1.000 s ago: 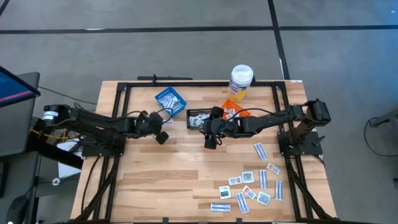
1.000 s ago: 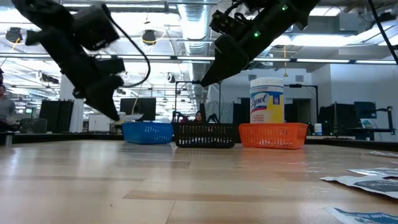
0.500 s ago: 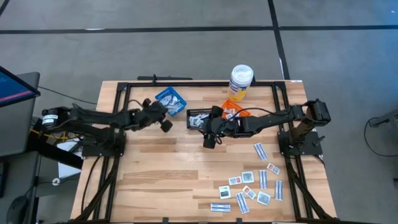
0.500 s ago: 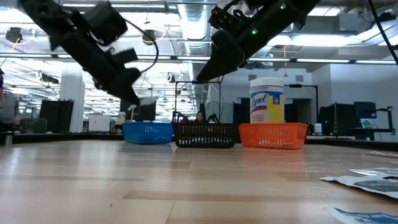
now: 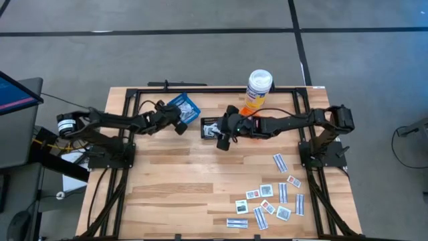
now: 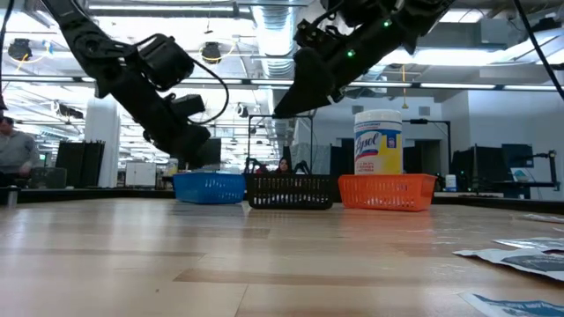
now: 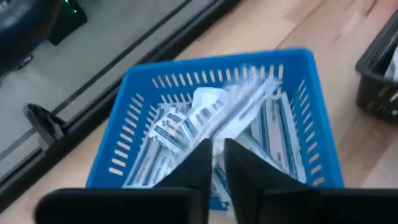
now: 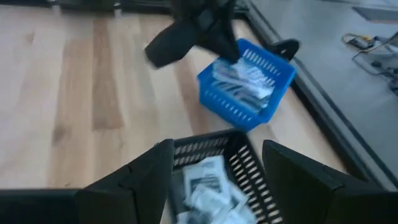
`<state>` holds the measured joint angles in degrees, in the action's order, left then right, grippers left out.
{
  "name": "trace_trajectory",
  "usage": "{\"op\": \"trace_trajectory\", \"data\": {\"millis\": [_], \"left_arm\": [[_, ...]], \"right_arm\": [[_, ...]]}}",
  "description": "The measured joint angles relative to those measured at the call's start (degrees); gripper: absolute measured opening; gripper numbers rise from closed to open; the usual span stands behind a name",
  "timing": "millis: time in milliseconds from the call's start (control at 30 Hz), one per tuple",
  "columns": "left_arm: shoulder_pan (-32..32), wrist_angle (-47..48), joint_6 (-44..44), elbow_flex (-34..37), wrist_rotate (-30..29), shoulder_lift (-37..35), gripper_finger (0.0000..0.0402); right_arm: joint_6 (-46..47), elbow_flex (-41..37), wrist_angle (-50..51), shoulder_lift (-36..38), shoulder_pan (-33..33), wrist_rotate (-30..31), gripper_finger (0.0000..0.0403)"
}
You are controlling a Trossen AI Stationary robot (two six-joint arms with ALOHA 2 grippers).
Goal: Pick & Place First Aid Supplies
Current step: Put the bandage into the bin, then put the bandage into the blue container
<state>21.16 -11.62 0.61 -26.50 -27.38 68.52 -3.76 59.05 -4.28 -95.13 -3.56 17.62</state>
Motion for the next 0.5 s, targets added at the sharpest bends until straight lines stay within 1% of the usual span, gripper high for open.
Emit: {"op": "trace_trajectory", "data": {"millis": [167, 267, 367, 500], "left_arm": [[0.0, -0.7, -0.3, 0.0, 0.0, 1.0, 0.0092], [0.0, -2.0, -0.8, 0.0, 0.0, 0.0, 0.0113], [0.0, -3.9, -0.8, 0.0, 0.0, -1.5, 0.0123], [0.0, -7.1, -0.9, 0.0, 0.5, -1.8, 0.0123]], "right_arm": [[-4.6, 0.0, -2.1, 0.0, -1.9, -2.5, 0.024], [-6.4, 0.0, -3.2, 0.0, -3.1, -4.0, 0.024], [-6.7, 0.0, -3.5, 0.0, -4.4, -4.4, 0.024], [-6.7, 0.0, -3.9, -0.8, -6.3, -4.7, 0.024]]}}
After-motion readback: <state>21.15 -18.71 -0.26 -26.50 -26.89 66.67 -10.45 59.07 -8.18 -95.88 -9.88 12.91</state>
